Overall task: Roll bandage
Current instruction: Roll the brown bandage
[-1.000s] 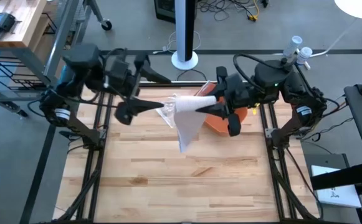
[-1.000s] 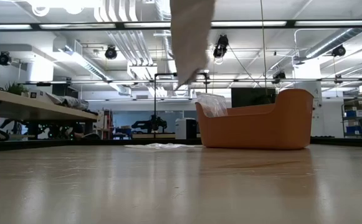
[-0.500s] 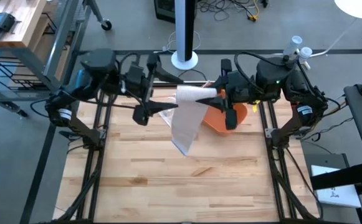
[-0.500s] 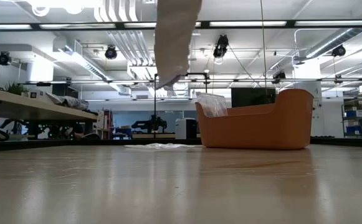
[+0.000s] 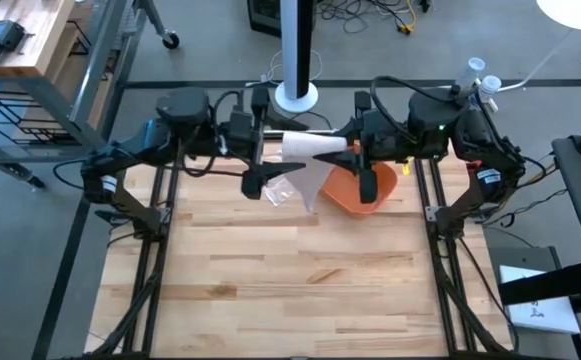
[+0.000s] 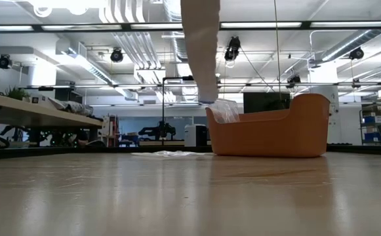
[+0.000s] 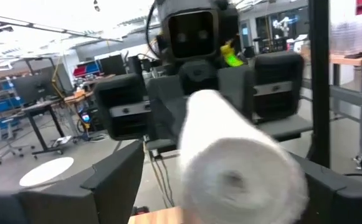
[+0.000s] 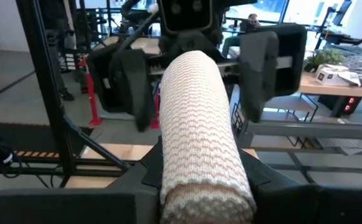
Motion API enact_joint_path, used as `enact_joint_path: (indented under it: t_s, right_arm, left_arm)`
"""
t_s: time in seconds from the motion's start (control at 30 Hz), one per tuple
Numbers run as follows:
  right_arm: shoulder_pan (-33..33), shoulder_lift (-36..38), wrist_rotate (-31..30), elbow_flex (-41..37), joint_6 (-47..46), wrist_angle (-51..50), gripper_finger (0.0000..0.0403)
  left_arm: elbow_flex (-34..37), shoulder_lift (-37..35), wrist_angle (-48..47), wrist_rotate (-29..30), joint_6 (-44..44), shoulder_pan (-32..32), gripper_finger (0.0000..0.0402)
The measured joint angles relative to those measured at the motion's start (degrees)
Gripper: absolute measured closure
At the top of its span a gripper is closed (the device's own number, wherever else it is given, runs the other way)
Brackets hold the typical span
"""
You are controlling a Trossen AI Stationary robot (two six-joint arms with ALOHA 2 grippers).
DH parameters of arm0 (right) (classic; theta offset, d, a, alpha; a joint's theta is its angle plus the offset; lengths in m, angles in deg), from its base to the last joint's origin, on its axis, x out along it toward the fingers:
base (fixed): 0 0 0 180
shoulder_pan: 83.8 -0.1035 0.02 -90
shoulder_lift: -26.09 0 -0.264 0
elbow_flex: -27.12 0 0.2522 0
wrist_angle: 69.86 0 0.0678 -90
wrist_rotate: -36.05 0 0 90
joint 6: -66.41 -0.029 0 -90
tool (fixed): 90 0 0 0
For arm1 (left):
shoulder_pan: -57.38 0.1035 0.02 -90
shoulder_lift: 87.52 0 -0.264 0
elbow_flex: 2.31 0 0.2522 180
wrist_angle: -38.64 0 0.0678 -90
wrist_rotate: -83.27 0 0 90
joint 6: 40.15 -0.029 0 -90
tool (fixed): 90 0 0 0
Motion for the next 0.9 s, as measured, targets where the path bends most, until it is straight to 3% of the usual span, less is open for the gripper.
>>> enact_joint_path:
  t_s: [0.2, 0.47, 0.9]
  right_arm:
    - [0.07, 0.00, -0.04, 0.00, -0.15, -0.60, 0.0304]
    - [0.11, 0.00, 1.77, 0.00, -4.36, -1.67, 0.0294]
    - [-0.81, 2.03, 3.48, 0.00, -15.96, 0.97, 0.0151]
  left_arm:
    - [0.28, -0.04, 0.49, 0.17, -0.20, 1.03, 0.0154]
    - [-0.84, -0.04, -2.79, -1.73, -2.92, 1.09, 0.0328]
    - [-3.88, -0.89, -3.18, -2.61, -5.07, 1.74, 0.0333]
